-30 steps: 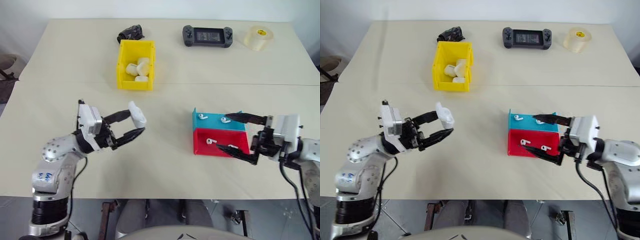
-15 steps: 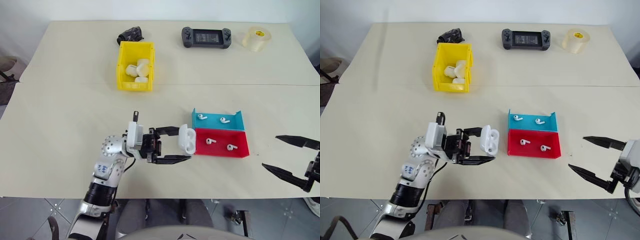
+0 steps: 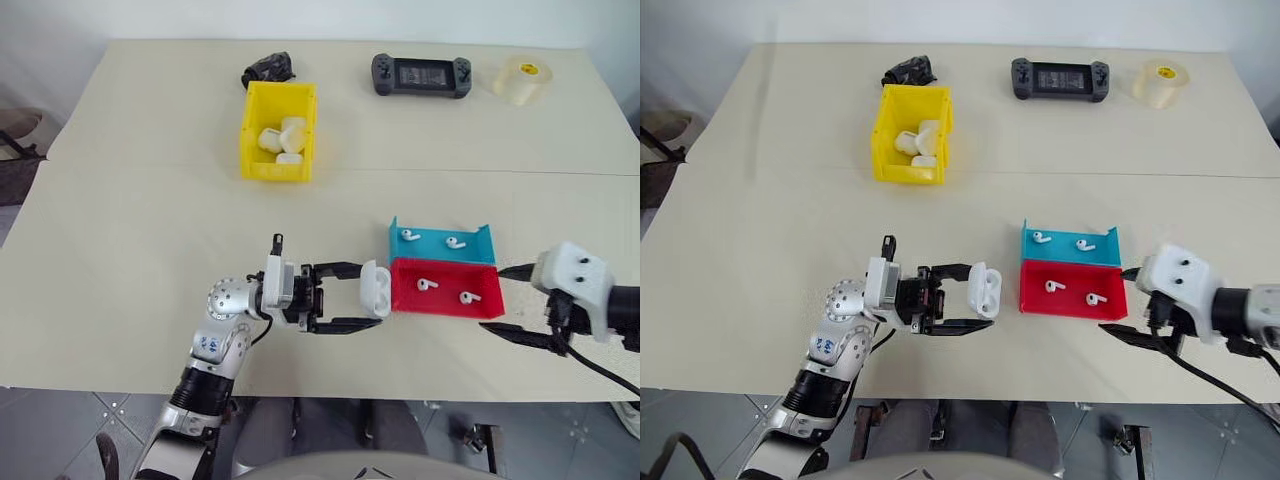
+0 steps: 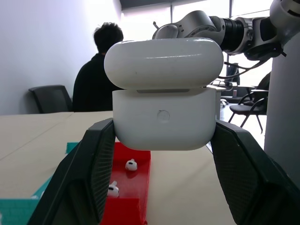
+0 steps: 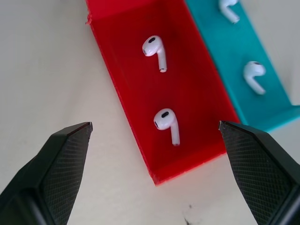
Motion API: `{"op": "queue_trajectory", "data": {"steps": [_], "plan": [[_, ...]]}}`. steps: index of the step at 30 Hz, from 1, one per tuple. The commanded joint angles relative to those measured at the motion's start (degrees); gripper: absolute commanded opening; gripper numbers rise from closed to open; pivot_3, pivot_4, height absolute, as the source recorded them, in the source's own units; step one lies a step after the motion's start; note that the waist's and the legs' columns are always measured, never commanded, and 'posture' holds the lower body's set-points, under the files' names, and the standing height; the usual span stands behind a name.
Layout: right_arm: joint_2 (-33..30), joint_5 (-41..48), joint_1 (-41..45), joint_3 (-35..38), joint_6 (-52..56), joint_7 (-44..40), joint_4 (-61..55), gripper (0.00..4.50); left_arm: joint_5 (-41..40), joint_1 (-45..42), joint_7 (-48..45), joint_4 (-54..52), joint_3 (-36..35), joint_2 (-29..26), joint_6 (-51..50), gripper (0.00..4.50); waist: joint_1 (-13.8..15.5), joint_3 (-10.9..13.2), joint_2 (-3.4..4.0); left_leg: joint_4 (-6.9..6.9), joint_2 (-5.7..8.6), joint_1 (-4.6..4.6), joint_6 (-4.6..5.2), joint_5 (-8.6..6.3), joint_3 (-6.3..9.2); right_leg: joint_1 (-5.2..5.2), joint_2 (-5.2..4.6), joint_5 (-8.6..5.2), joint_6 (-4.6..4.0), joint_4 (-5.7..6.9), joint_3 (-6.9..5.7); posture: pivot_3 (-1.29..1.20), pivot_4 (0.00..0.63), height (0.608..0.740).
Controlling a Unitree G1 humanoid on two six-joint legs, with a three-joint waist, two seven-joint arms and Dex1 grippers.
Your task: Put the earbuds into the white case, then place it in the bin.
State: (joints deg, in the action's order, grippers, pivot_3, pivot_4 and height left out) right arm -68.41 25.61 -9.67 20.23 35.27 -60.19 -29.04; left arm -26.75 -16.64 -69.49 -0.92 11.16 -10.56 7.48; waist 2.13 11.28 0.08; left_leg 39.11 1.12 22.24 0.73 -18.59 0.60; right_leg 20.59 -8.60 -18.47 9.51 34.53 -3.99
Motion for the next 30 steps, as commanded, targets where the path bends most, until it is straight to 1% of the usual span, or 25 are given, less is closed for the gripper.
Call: {"op": "queue_trajectory", "data": {"steps": [1, 3, 10, 16, 17, 19, 23, 25, 30], "plan": [[-1.39, -2.31, 4.56, -5.45, 1.0, 0.84, 1.04, 4.5, -0.2, 0.21, 0.75, -3.15, 0.18, -0.62, 0.46, 2.74, -0.07, 0.0, 0.0, 0.0, 0.03, 0.02, 0.0, 0.0, -0.01, -0.02, 0.0, 0.01, 0.01, 0.03, -0.02, 0.0, 0.15, 0.74], [-1.53, -5.06, 7.58, -9.49, -0.35, 1.02, 3.34, 4.5, -0.3, 0.16, 0.88, -3.36, 0.05, -1.07, 0.46, 2.74, -0.22, 0.0, 0.0, 0.0, 0.06, 0.02, 0.01, 0.0, -0.01, -0.02, 0.0, 0.01, 0.02, 0.0, -0.03, 0.0, 0.15, 0.74], [0.15, -10.73, 15.88, -19.66, -4.1, -0.15, 8.19, 4.5, -0.61, 0.12, 1.41, -4.01, 0.09, -1.95, 0.29, 2.74, -0.66, 0.01, 0.02, -0.01, 0.1, 0.04, 0.0, 0.0, 0.01, -0.01, 0.03, 0.01, 0.02, 0.04, -0.11, 0.0, 0.15, 0.74], [1.61, -12.78, 20.38, -23.74, -4.81, -1.42, 10.53, 4.5, -0.67, -0.3, 1.86, -4.15, -0.12, -2.24, 0.01, 2.74, -0.71, 0.01, 0.02, -0.01, 0.09, 0.04, -0.01, 0.01, 0.03, 0.0, 0.03, 0.01, 0.02, 0.1, -0.15, 0.0, 0.15, 0.74], [1.76, -13.21, 20.9, -24.34, -5.17, -1.6, 10.77, 4.13, -0.71, -0.3, 1.9, -4.25, -0.17, -2.33, -0.07, 2.74, -0.67, 0.01, 0.02, -0.01, 0.1, 0.04, -0.01, 0.01, 0.03, -0.01, 0.03, 0.01, 0.02, 0.1, -0.15, 0.0, 0.15, 0.74], [2.05, -13.88, 21.64, -25.22, -5.7, -1.95, 11.06, 3.63, -0.75, -0.2, 2.0, -4.53, -0.2, -2.5, -0.25, 2.74, -0.63, 0.01, 0.02, 0.0, 0.1, 0.04, -0.01, 0.01, 0.04, -0.01, 0.02, 0.01, 0.02, 0.1, -0.15, 0.0, 0.15, 0.74], [1.88, -15.02, 22.04, -26.61, -6.32, -3.18, 10.66, 2.18, -0.95, 0.16, 2.47, -5.52, -0.05, -2.88, -0.86, 2.74, -0.68, 0.01, 0.02, -0.01, 0.1, 0.04, -0.01, 0.01, 0.04, -0.01, 0.03, 0.01, 0.02, 0.11, -0.16, 0.0, 0.15, 0.74], [1.64, -15.62, 22.11, -26.9, -6.71, -3.57, 10.23, 1.56, -1.07, 0.31, 2.69, -5.93, 0.0, -2.99, -1.2, 2.74, -0.68, 0.01, 0.02, -0.01, 0.1, 0.04, -0.01, 0.01, 0.05, -0.02, 0.03, 0.01, 0.02, 0.11, -0.16, 0.0, 0.15, 0.74], [1.03, -17.51, 23.0, -27.49, -8.97, -5.13, 9.71, 1.56, -1.07, 0.54, 3.09, -6.42, 0.18, -2.99, -1.58, 2.74, -0.69, 0.01, 0.02, -0.01, 0.1, 0.04, -0.01, 0.01, 0.04, -0.02, 0.04, 0.01, 0.03, 0.11, -0.17, 0.0, 0.15, 0.74]]}}
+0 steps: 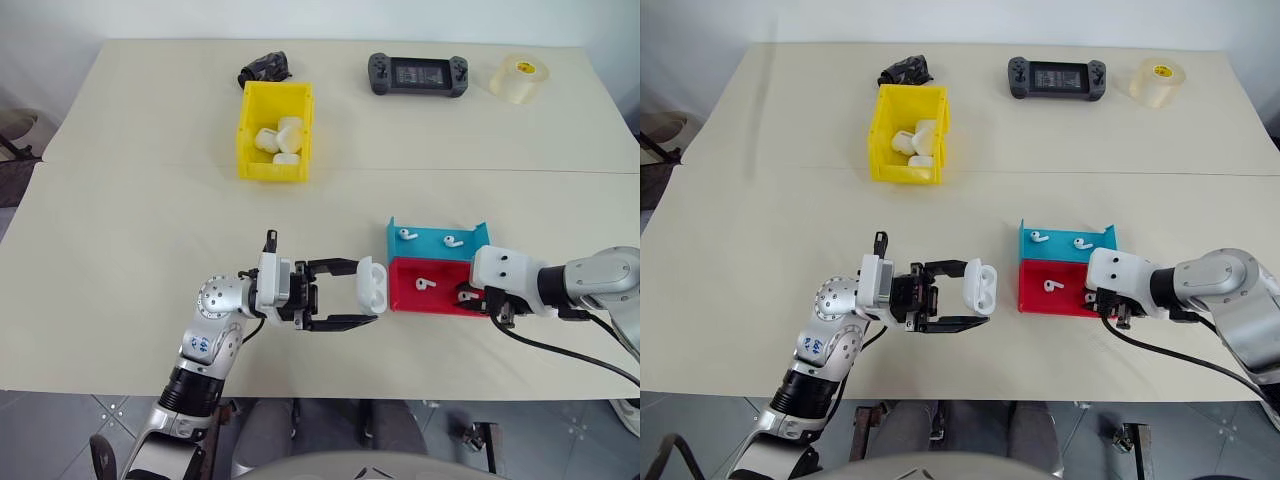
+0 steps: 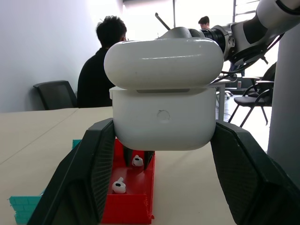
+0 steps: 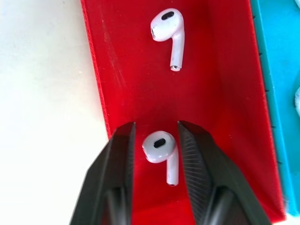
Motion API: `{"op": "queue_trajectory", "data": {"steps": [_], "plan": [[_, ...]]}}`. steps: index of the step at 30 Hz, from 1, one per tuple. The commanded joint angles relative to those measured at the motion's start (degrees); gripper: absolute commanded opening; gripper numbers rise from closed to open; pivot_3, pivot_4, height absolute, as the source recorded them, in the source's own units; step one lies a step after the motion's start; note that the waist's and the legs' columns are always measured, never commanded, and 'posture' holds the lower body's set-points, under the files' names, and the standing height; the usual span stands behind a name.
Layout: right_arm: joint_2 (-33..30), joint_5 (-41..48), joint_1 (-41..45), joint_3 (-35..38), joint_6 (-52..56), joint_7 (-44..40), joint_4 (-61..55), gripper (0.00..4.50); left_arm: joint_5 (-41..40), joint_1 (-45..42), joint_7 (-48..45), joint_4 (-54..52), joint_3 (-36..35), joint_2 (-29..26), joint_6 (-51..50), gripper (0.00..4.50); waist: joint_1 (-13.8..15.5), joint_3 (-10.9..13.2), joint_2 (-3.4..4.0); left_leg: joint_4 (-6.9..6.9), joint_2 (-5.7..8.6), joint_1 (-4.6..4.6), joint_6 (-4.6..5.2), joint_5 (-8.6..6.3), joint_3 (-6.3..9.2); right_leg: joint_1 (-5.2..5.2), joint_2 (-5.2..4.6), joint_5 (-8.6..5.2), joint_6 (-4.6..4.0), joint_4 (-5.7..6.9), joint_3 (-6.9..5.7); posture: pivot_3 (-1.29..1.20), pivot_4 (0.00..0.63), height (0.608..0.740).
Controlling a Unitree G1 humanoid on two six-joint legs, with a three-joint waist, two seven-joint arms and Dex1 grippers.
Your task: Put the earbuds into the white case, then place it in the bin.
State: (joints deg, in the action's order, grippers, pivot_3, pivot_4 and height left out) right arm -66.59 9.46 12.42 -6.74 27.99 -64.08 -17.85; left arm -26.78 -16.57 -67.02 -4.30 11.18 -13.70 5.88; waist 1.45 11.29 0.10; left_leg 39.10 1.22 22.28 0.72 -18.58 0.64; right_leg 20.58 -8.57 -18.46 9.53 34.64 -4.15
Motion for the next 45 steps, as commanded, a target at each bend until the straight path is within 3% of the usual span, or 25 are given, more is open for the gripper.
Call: {"op": "queue_trajectory", "data": {"steps": [1, 11, 15, 25, 45], "plan": [[-0.89, -1.64, 1.29, -0.62, -1.79, -1.67, -1.58, 1.56, -1.01, 0.49, 0.76, -3.13, 0.19, 0.19, -0.04, 2.74, -0.02, 0.0, 0.0, 0.0, 0.0, 0.0, 0.0, 0.0, 0.0, 0.0, 0.0, 0.0, 0.0, 0.0, 0.0, 0.0, 0.15, 0.74], [-1.27, -3.51, 3.29, -0.84, -5.7, -5.7, -1.09, 1.56, -1.36, 0.19, 0.77, -3.25, -0.31, -0.5, -0.51, 2.74, -0.02, 0.0, 0.0, 0.0, 0.0, 0.0, 0.0, 0.0, 0.0, 0.0, 0.0, 0.0, 0.0, -0.01, 0.0, 0.0, 0.15, 0.74], [2.96, 0.06, 7.6, -1.17, 1.23, -5.23, -3.74, 1.56, -2.1, -0.11, 0.44, -2.78, -1.48, -1.36, -0.76, 2.74, -0.3, 0.0, 0.0, 0.0, -0.02, -0.02, -0.01, 0.01, -0.03, 0.02, 0.01, 0.0, 0.0, 0.02, 0.01, 0.0, 0.15, 0.74], [5.56, -0.61, 13.56, -6.15, 13.44, -2.87, -7.99, 1.56, -2.24, 0.24, 0.55, -2.29, -3.34, -3.25, -0.9, 2.74, -0.05, 0.01, 0.01, 0.0, -0.02, 0.06, -0.03, 0.01, 0.13, 0.02, -0.05, 0.0, 0.0, 0.0, -0.06, 0.0, 0.15, 0.74], [6.81, -7.24, 14.99, -11.37, 8.71, -1.26, -5.36, 1.56, -2.32, 1.06, 1.61, -4.93, -3.36, -3.0, -2.3, 2.74, -0.1, 0.01, 0.01, -0.01, 0.03, 0.06, -0.04, 0.01, 0.11, 0.05, 0.0, 0.0, 0.0, 0.03, -0.1, 0.0, 0.15, 0.74]]}}
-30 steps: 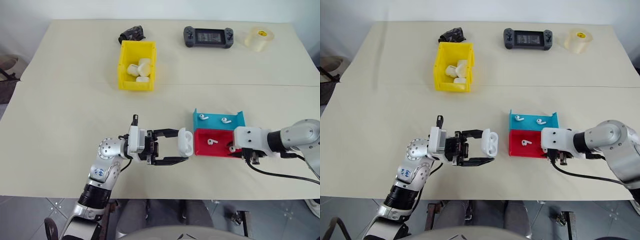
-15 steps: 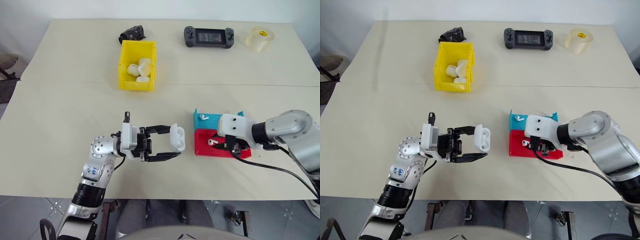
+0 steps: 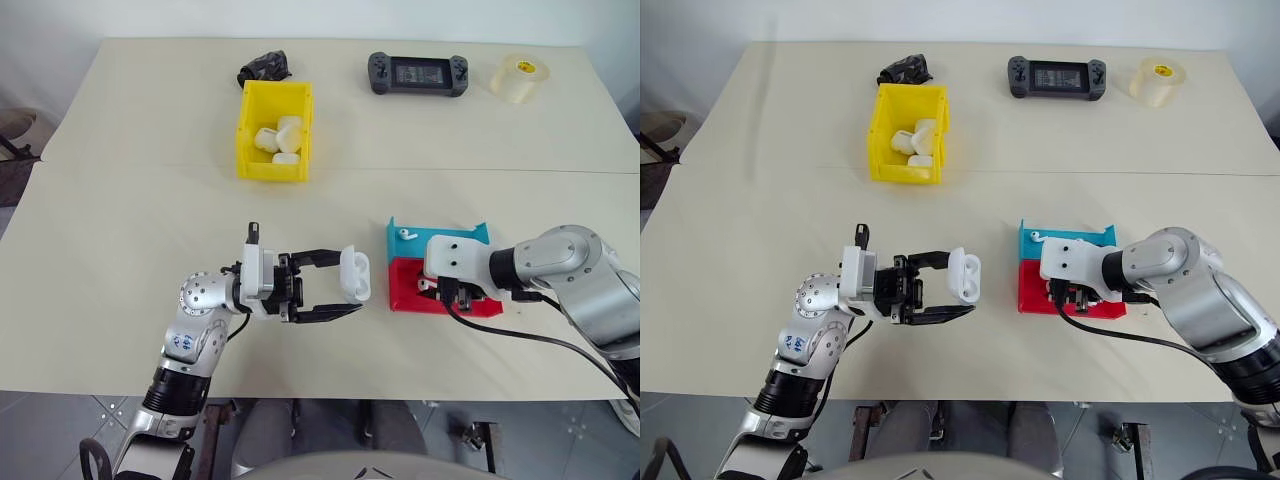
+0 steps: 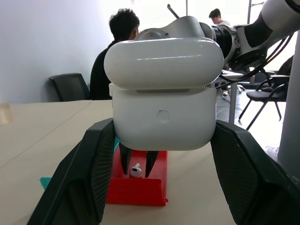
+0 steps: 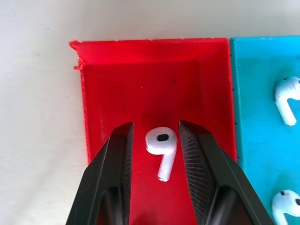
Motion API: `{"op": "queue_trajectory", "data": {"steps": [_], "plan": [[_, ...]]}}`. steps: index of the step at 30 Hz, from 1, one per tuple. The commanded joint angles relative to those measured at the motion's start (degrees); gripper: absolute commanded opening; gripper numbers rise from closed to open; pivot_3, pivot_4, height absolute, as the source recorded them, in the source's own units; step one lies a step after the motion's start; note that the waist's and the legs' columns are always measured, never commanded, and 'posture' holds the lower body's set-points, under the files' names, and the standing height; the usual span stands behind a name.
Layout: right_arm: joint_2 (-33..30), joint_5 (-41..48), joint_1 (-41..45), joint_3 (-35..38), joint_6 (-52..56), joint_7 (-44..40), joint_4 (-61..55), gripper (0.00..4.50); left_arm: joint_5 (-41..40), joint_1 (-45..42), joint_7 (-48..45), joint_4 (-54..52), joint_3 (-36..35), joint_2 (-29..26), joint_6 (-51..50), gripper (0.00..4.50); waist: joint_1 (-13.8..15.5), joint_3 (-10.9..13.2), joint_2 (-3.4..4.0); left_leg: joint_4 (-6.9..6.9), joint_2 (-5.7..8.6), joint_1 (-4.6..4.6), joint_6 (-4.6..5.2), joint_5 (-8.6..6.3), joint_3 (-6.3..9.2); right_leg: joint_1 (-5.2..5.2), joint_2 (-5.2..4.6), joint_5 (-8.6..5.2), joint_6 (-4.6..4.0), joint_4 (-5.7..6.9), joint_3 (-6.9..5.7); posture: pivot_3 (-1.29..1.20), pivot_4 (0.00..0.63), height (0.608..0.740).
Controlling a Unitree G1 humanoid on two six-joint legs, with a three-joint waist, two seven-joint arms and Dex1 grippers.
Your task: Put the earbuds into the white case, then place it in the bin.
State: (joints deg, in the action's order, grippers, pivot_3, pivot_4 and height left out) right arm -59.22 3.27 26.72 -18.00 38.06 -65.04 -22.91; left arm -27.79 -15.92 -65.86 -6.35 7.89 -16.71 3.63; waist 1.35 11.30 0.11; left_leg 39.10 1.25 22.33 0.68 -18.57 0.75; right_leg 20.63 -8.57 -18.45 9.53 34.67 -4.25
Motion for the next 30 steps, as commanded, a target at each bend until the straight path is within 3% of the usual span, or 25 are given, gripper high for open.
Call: {"op": "queue_trajectory", "data": {"steps": [1, 19, 24, 30], "plan": [[-0.63, -1.32, 0.58, -0.09, -1.56, -0.42, -0.2, 1.56, -1.33, 0.49, 0.51, -3.0, -0.09, -0.01, -0.1, 2.74, 0.0, 0.0, 0.0, 0.0, 0.0, 0.0, 0.0, 0.0, 0.0, 0.0, 0.0, 0.0, 0.0, 0.0, 0.0, 0.0, 0.15, 0.74], [0.32, -2.75, -1.22, -0.01, -1.7, -0.15, 0.23, 1.56, -1.45, 0.74, 0.55, -4.06, -0.09, -0.08, -1.05, 2.74, -0.01, 0.0, 0.0, 0.0, -0.01, -0.01, 0.0, 0.0, 0.0, -0.01, 0.0, 0.0, 0.0, 0.0, 0.0, 0.0, 0.15, 0.74], [0.61, -2.64, -1.33, -0.01, -1.58, -0.07, 0.45, 0.51, -1.53, 0.55, 0.37, -3.89, -0.09, -0.04, -1.11, 2.74, -0.01, 0.0, 0.0, 0.0, -0.01, -0.01, 0.0, 0.0, 0.0, -0.01, 0.0, 0.0, 0.0, 0.0, 0.0, 0.0, 0.15, 0.74], [0.72, -1.83, -1.77, 1.19, -0.71, 0.32, -0.34, 0.51, -1.52, 0.48, -0.06, -3.14, -0.28, -0.12, -0.85, 2.74, -0.01, 0.0, 0.0, 0.0, -0.01, -0.02, 0.0, 0.0, 0.01, -0.01, 0.0, 0.0, 0.0, 0.0, 0.0, 0.0, 0.15, 0.74]]}}
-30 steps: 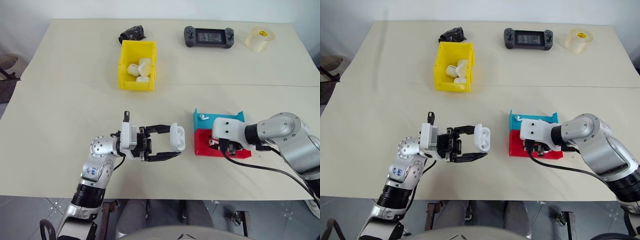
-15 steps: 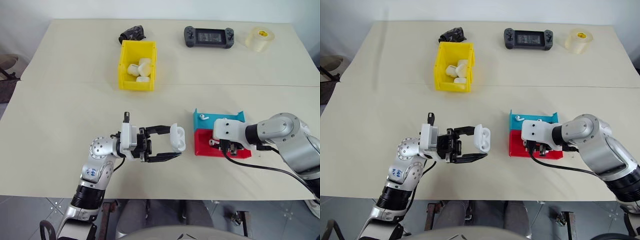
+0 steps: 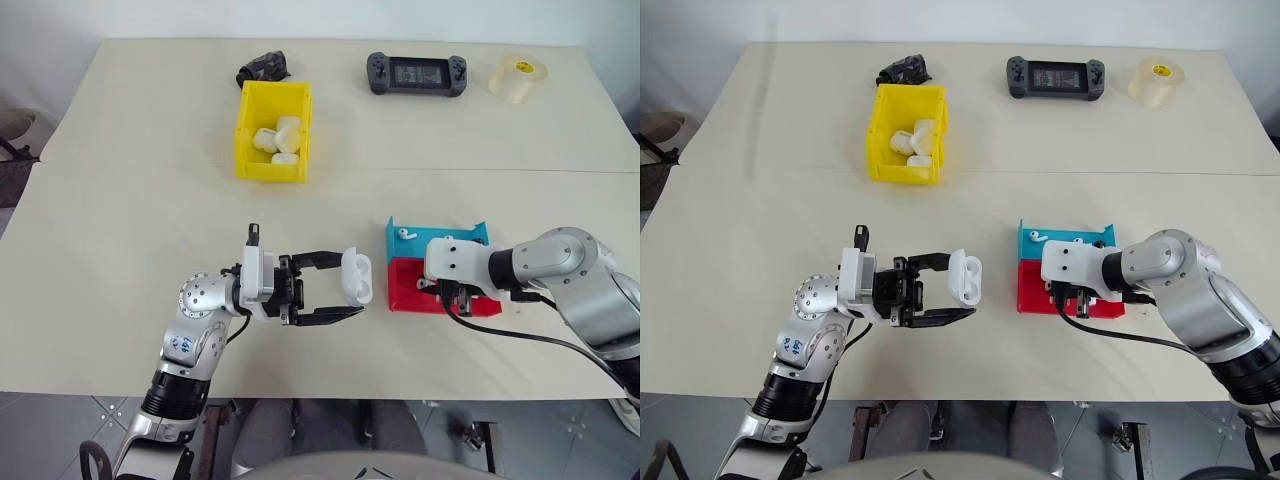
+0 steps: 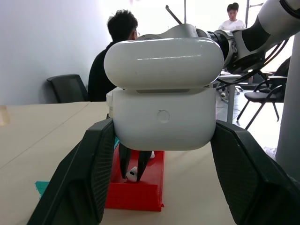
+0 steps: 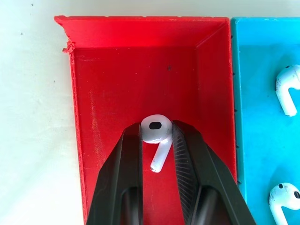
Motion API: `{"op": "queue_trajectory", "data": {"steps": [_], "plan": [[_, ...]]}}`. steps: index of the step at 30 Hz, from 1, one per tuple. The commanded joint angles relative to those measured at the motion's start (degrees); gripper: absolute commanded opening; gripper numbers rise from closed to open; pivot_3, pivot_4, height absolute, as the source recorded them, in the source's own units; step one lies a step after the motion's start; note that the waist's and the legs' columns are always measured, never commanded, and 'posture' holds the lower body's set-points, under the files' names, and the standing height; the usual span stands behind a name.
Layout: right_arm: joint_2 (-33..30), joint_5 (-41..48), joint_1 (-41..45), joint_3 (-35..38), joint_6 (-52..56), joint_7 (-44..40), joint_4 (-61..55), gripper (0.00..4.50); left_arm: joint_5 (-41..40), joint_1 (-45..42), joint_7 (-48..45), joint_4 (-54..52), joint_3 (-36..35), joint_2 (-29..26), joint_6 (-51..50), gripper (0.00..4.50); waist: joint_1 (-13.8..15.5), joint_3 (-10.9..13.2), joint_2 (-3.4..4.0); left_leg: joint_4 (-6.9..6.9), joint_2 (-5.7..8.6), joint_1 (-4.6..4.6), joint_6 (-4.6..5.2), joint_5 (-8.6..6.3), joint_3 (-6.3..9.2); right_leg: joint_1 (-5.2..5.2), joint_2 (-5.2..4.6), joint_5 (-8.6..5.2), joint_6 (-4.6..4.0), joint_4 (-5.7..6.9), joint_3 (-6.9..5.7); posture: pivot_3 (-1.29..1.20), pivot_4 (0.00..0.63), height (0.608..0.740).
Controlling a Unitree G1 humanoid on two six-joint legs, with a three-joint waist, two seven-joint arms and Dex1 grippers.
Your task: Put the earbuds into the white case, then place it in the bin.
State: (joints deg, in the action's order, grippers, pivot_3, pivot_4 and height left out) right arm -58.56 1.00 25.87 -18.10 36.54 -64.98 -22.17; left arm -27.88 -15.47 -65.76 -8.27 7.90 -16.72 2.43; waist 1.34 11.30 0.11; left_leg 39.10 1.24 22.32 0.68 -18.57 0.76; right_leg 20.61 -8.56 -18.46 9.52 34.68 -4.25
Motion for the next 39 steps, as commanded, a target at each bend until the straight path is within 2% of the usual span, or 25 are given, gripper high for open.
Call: {"op": "queue_trajectory", "data": {"steps": [1, 3, 6, 11, 15, 18, 25, 31, 39], "plan": [[-0.1, 0.85, -1.08, 1.93, 1.04, 0.24, -1.49, 0.51, -1.44, 0.07, -0.27, -1.05, -0.38, -0.11, 0.49, 2.74, 0.01, 0.0, 0.0, 0.0, 0.0, 0.0, 0.0, 0.0, 0.0, 0.0, 0.0, 0.0, 0.0, 0.0, 0.0, 0.0, 0.15, 0.74], [-0.07, 2.9, -1.82, 4.57, 2.21, 0.25, -2.91, 0.51, -1.75, 0.29, -0.38, -0.58, -0.75, -0.12, 0.41, 2.74, 0.07, 0.0, 0.0, 0.0, 0.0, 0.01, 0.0, 0.0, 0.0, 0.0, 0.0, 0.0, 0.0, 0.0, 0.0, 0.0, 0.15, 0.74], [2.14, 10.71, -4.47, 15.08, 5.24, 1.09, -6.28, 0.51, -2.96, 0.6, -0.73, 0.52, -1.55, 0.08, 0.03, 2.74, 0.14, 0.0, 0.0, -0.01, -0.02, 0.04, 0.0, 0.0, 0.04, 0.0, -0.01, 0.0, 0.0, -0.03, -0.02, 0.0, 0.15, 0.74], [8.4, 16.8, -8.82, 27.0, -0.56, 5.55, -7.14, 0.51, -4.44, 0.01, -0.83, 2.75, -2.38, 1.47, 0.09, 2.74, 0.14, 0.0, -0.02, -0.01, 0.0, 0.02, 0.0, 0.0, 0.04, -0.04, 0.01, 0.0, 0.0, -0.01, -0.06, 0.0, 0.15, 0.74], [24.31, 34.82, -10.62, 37.75, -0.54, 12.9, -12.73, 0.51, -6.18, -2.38, -2.3, 6.03, -3.05, 3.6, 0.15, 2.74, 0.13, 0.01, -0.01, -0.02, -0.01, 0.01, -0.01, 0.01, 0.06, -0.01, 0.01, 0.0, 0.0, 0.06, -0.08, 0.0, 0.15, 0.74], [33.4, 40.71, -11.28, 37.42, -3.77, 18.2, -16.6, 0.51, -6.64, -5.11, -2.57, 8.78, -3.44, 5.29, 0.22, 2.74, 0.06, 0.01, -0.01, -0.02, 0.01, 0.01, -0.04, 0.03, 0.08, 0.01, 0.02, 0.0, 0.0, 0.16, -0.1, 0.0, 0.15, 0.74], [43.96, 43.66, -13.5, 29.08, -8.53, 26.43, -20.81, 0.51, -7.34, -9.08, -3.26, 11.1, -2.99, 8.3, -0.9, 2.74, -0.07, 0.01, -0.01, -0.03, 0.03, -0.02, -0.04, 0.02, 0.08, 0.09, 0.04, 0.0, -0.01, 0.32, -0.05, 0.0, 0.15, 0.74], [45.59, 40.47, -15.89, 22.31, -13.26, 27.61, -20.35, 0.51, -8.26, -10.58, -3.0, 10.5, -3.95, 9.19, -3.13, 2.74, -0.12, 0.01, -0.01, -0.04, 0.03, -0.04, -0.04, 0.02, 0.06, 0.1, 0.05, -0.01, -0.01, 0.34, -0.02, 0.0, 0.15, 0.74], [46.14, 38.11, -17.52, 19.8, -19.48, 27.75, -17.26, 0.51, -9.51, -11.05, -2.82, 7.69, -4.09, 8.72, -6.57, 2.74, -0.14, 0.01, -0.01, -0.04, 0.03, -0.03, -0.03, 0.02, 0.06, 0.11, 0.06, -0.01, -0.02, 0.35, 0.0, 0.0, 0.15, 0.74]]}}
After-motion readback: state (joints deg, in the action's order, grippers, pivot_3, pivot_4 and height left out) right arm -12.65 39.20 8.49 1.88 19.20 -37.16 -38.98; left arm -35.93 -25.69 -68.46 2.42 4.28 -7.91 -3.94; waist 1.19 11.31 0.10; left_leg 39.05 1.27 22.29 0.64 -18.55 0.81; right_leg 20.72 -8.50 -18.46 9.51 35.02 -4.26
